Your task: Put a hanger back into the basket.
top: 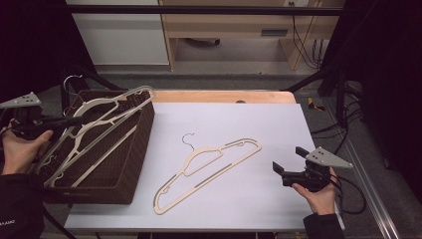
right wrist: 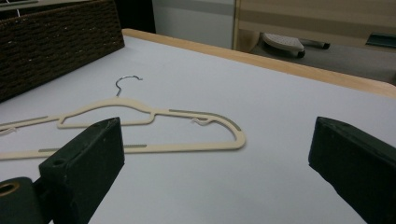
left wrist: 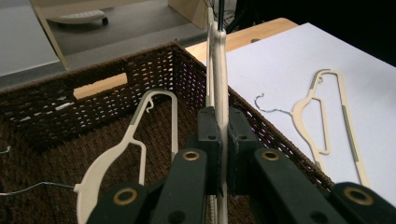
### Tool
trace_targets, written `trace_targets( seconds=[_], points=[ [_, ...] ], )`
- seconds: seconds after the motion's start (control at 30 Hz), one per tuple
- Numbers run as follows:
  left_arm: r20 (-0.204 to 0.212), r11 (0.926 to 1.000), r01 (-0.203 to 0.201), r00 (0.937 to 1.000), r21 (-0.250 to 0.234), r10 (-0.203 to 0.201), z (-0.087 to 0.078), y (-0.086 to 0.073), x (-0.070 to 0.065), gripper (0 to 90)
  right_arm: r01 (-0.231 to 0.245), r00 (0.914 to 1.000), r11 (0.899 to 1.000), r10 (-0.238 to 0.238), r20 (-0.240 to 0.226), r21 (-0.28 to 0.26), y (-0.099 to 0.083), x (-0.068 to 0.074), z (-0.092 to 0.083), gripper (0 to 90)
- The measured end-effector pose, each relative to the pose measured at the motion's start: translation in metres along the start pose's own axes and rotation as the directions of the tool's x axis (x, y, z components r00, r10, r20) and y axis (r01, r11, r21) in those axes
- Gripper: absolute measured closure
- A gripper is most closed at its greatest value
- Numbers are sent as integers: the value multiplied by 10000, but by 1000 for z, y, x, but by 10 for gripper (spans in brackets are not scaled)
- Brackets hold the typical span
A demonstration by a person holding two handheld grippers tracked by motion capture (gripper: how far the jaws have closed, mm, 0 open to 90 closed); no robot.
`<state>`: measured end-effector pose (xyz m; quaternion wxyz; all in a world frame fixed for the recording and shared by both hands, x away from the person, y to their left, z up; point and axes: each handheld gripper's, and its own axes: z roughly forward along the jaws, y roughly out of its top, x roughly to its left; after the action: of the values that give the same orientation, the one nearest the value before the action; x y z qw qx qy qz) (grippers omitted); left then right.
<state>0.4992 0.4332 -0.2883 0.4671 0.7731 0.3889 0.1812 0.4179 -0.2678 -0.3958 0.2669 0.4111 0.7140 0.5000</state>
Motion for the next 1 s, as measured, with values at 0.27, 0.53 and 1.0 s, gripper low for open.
trace_targets(
  seconds=[0.27, 0.53, 1.0],
  points=[
    [-501, 9995, 237, 9985, 221, -226, 1, -2, 13, 860, 2, 10000, 10000, -2, 3, 45, 0, -1, 1, 38],
    [-568, 9980, 463, 9974, 419, -439, 3, -13, 24, 860, 24, 10000, 9999, -24, -10, 141, -2, -1, 2, 38],
    [-776, 9882, 924, 9935, 1224, -833, 34, -39, 23, 859, 11, 10000, 9998, -10, -19, 186, -2, 1, 4, 38]
  ],
)
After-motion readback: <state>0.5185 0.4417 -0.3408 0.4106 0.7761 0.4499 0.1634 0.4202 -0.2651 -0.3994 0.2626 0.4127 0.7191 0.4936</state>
